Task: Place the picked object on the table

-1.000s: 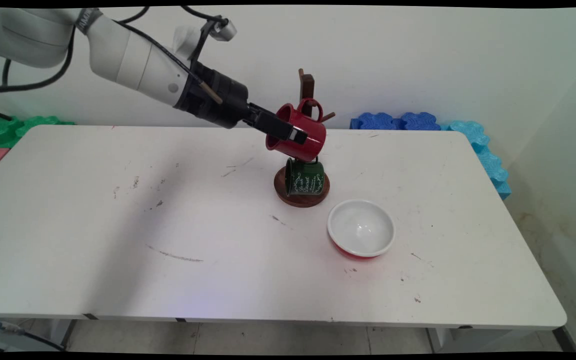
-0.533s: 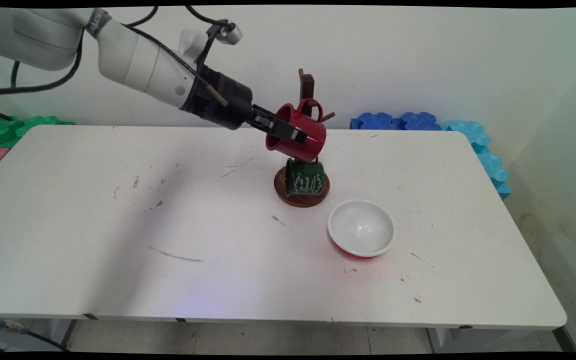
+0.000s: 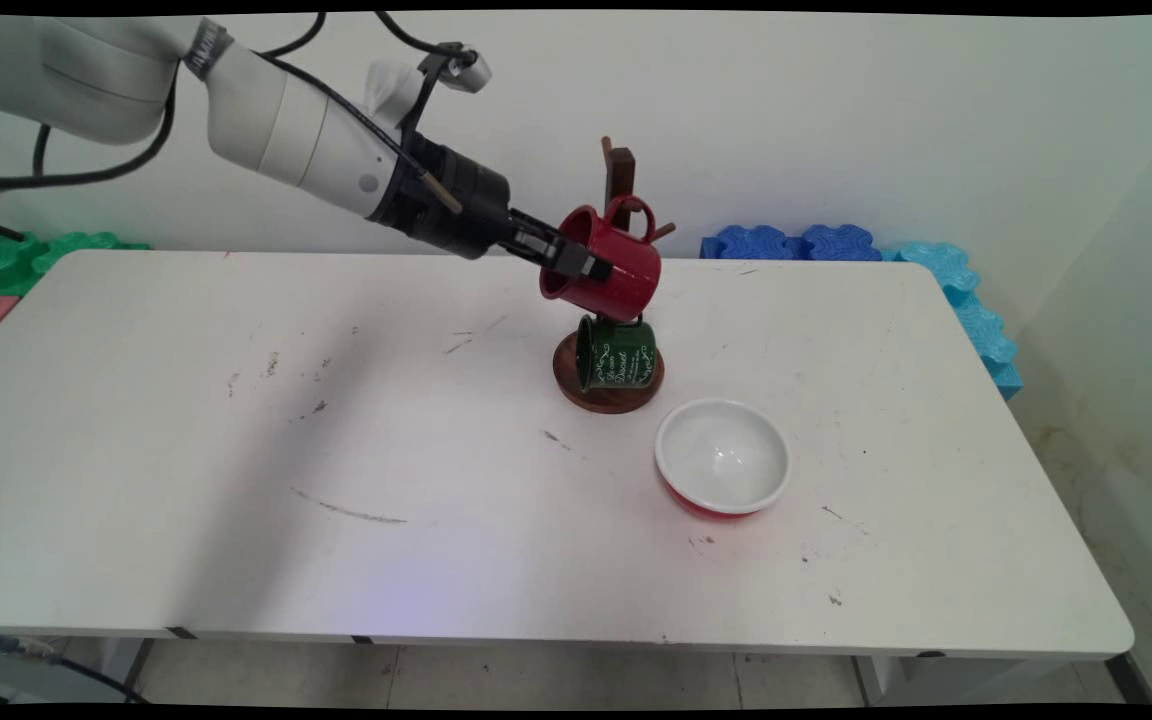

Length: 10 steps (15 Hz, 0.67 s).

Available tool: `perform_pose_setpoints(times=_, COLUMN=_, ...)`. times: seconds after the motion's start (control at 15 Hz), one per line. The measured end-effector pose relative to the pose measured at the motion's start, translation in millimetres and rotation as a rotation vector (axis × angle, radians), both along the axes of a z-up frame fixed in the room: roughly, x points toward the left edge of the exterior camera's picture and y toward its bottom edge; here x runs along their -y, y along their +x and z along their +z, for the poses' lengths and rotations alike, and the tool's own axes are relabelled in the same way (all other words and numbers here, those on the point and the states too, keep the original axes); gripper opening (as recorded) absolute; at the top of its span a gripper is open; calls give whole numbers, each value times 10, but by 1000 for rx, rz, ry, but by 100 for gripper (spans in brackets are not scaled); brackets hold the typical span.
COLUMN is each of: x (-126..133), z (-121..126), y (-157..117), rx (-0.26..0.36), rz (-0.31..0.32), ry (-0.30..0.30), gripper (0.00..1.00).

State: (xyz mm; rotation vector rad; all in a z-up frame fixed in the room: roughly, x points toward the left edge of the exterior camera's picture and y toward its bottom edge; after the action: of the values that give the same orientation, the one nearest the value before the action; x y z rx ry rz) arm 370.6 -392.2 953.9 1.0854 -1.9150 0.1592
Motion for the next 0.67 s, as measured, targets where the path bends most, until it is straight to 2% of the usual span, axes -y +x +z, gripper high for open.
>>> perform_pose_setpoints(times=0.67, x=28, z=48, y=-36, rx=6, rz=-9, ry=-19, gripper=0)
